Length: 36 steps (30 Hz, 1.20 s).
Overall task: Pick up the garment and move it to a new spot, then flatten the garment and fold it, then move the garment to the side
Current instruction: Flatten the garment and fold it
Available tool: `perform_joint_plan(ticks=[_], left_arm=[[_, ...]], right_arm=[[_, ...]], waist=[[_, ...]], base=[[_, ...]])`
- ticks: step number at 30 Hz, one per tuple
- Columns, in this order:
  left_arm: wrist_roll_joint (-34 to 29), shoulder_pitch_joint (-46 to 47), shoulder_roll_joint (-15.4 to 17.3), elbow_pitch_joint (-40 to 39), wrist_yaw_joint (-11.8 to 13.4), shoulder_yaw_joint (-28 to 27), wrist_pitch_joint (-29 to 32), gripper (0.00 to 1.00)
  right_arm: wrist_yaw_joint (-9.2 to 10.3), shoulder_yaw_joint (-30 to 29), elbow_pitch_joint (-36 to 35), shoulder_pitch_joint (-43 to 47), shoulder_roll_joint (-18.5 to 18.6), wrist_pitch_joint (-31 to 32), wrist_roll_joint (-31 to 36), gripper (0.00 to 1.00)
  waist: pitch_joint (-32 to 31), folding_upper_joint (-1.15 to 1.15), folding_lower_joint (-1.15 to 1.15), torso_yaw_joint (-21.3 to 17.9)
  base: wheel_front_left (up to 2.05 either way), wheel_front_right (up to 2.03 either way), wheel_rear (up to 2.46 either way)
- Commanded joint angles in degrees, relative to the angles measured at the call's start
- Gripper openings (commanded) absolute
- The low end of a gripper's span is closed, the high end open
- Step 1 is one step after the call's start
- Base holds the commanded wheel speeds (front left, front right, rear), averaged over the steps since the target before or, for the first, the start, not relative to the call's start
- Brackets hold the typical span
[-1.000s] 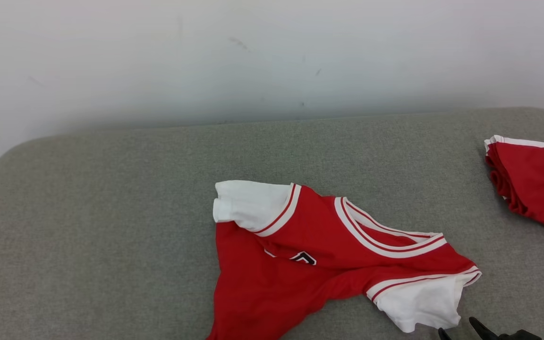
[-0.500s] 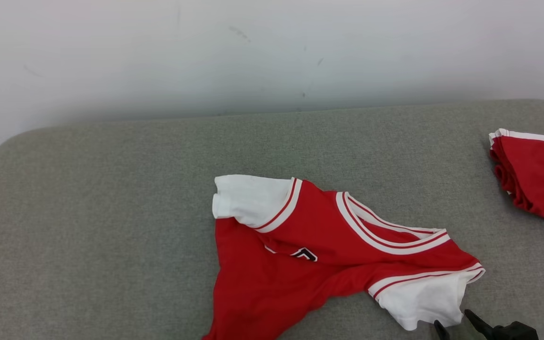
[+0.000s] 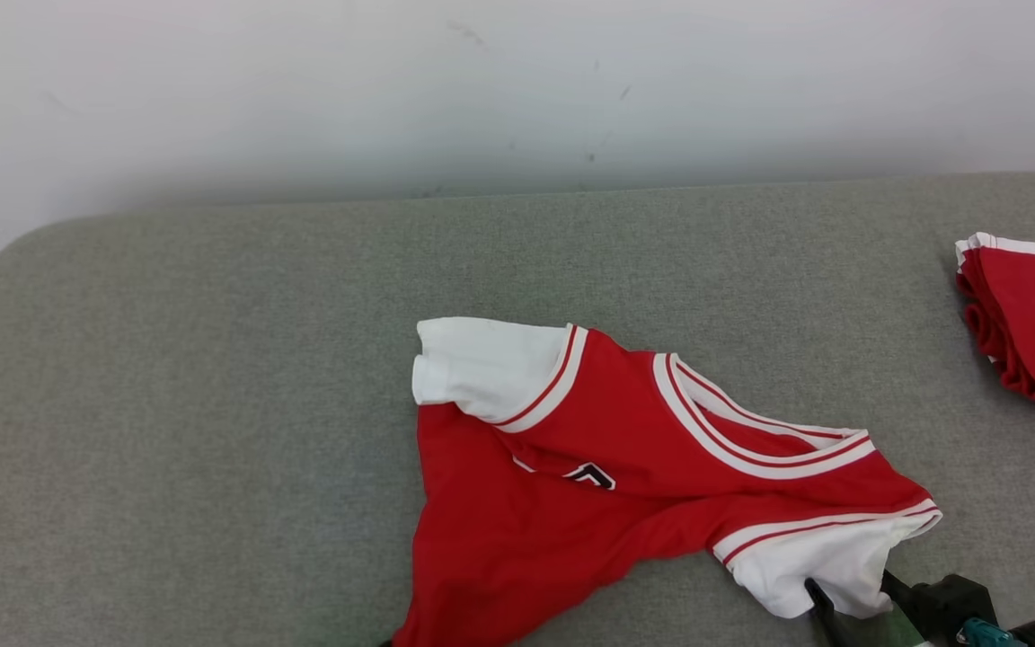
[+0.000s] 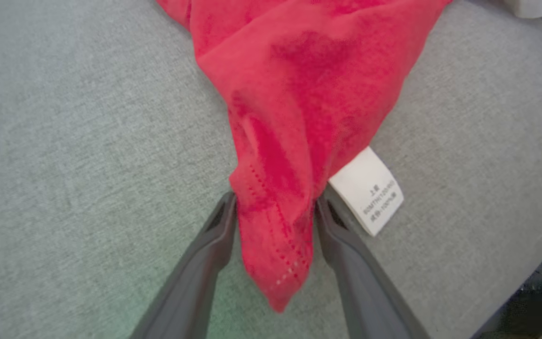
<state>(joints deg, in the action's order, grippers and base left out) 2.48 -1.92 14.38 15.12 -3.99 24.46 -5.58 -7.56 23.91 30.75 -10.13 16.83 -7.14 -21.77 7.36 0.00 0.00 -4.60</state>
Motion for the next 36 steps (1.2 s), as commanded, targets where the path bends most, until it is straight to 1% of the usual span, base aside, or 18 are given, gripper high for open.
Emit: perform_joint_plan(ticks=[1,2,3,4,5,6,7,9,12,15,19,21,23,27,30,32,34,36], left_arm=[[-0.46,0.62,0.27,0.54,-0.1,0.17,-0.14,0.64],[-0.43,0.79,0.21,0.73,-0.16,0.32,-0.15,0.49],[-0.37,0.99,0.11,0.92,-0.2,0.47,-0.16,0.44],[-0.19,1.17,0.0,1.17,-0.33,0.67,-0.15,0.29],[-0.01,1.35,-0.02,1.51,-0.43,0.85,-0.01,0.03],[0.07,1.48,0.06,1.81,-0.64,1.11,0.15,0.0],[0.29,1.52,0.04,2.11,-0.67,1.2,0.24,0.0],[0.82,1.44,-0.08,2.5,-0.9,1.38,0.37,0.0],[2.9,0.31,-0.11,1.01,-1.17,0.7,1.19,0.0],[5.91,-1.07,0.17,-3.78,-1.44,-0.71,3.05,0.0],[12.09,-3.72,1.08,-15.22,-2.0,-2.85,8.31,0.0],[15.96,-4.7,1.27,-22.02,-2.2,-4.35,11.18,0.0],[19.25,-5.32,2.2,-28.71,-2.28,-5.76,14.74,0.0],[24.1,-3.85,4.54,-40.85,-2.22,-8.44,22.02,0.0],[27.57,-0.64,6.56,-48.53,-2.14,-10.49,27.65,0.0],[30.53,2.31,7.8,-52.28,-1.92,-11.94,31.49,0.0],[33.42,6.02,9.15,-54.68,-1.66,-13.49,35.26,0.0],[35.97,10.56,10.58,-56.03,-1.41,-15.3,38.85,0.0]], right_arm=[[0.16,0.5,0.84,-0.99,0.1,-0.34,-0.94,1.0],[0.16,0.89,1.45,-1.37,-0.03,-0.33,-1.19,1.0],[0.16,1.25,1.94,-1.66,-0.2,-0.49,-1.6,1.0],[0.17,1.69,2.35,-1.89,-0.2,-0.62,-1.93,0.85],[0.17,2.1,2.64,-2.17,-0.33,-0.8,-2.73,0.45],[0.17,2.47,2.72,-2.37,-0.56,-0.78,-3.91,0.02],[0.17,2.92,2.49,-2.4,-0.71,-0.95,-5.45,0.0],[0.17,3.38,1.34,-2.13,-0.3,-1.53,-8.63,0.0],[0.17,3.47,-3.07,-0.61,1.33,-1.86,-14.87,0.0],[0.16,2.8,-11.43,1.91,4.31,-0.67,-22.29,0.0],[0.16,-0.68,-25.96,6.4,10.89,2.3,-31.61,0.0],[0.16,-4.03,-33.28,8.78,13.5,3.39,-35.72,0.0],[0.16,-7.71,-40.1,10.99,15.82,4.26,-38.96,0.0],[0.16,-15.01,-51.52,14.13,18.05,6.37,-44.18,0.0],[0.15,-20.41,-57.92,15.23,18.91,8.16,-46.7,0.0],[0.16,-24.37,-61.1,15.21,19.27,9.22,-48.19,0.0],[0.16,-27.84,-63.72,13.96,19.28,10.48,-49.99,0.0],[0.15,-31.55,-65.08,12.06,20.18,11.99,-50.7,0.0]], waist=[[0.08,0.0,0.0,0.0],[0.12,0.0,0.0,0.01],[0.12,0.0,0.0,0.02],[0.08,0.0,0.0,0.01],[0.01,0.0,0.0,-0.01],[-0.11,0.0,0.0,-0.04],[-0.25,0.0,0.0,-0.07],[-0.79,0.0,0.0,-0.17],[-1.62,0.0,0.0,-0.35],[-2.74,0.0,0.0,-0.47],[-4.37,0.0,0.0,-0.66],[-5.27,0.0,0.0,-0.88],[-6.1,0.0,0.0,-1.11],[-7.26,0.0,0.0,-1.56],[-7.45,0.0,0.0,-1.64],[-7.41,0.0,0.0,-1.65],[-7.14,0.0,0.0,-1.79],[-6.25,0.0,0.0,-2.0]], base=[[0.0,0.0,0.0],[0.0,0.0,0.0],[0.0,0.0,0.0],[0.0,0.0,0.0],[0.0,0.0,0.0],[0.0,0.0,0.0],[0.0,0.0,0.0],[0.0,0.0,0.0],[0.0,0.0,0.0],[0.0,0.0,0.0],[0.0,0.0,0.0],[0.0,0.0,0.0],[0.0,0.0,0.0],[0.0,0.0,0.0],[0.0,0.0,0.0],[0.0,0.0,0.0],[0.0,0.0,0.0],[0.0,0.0,0.0]])
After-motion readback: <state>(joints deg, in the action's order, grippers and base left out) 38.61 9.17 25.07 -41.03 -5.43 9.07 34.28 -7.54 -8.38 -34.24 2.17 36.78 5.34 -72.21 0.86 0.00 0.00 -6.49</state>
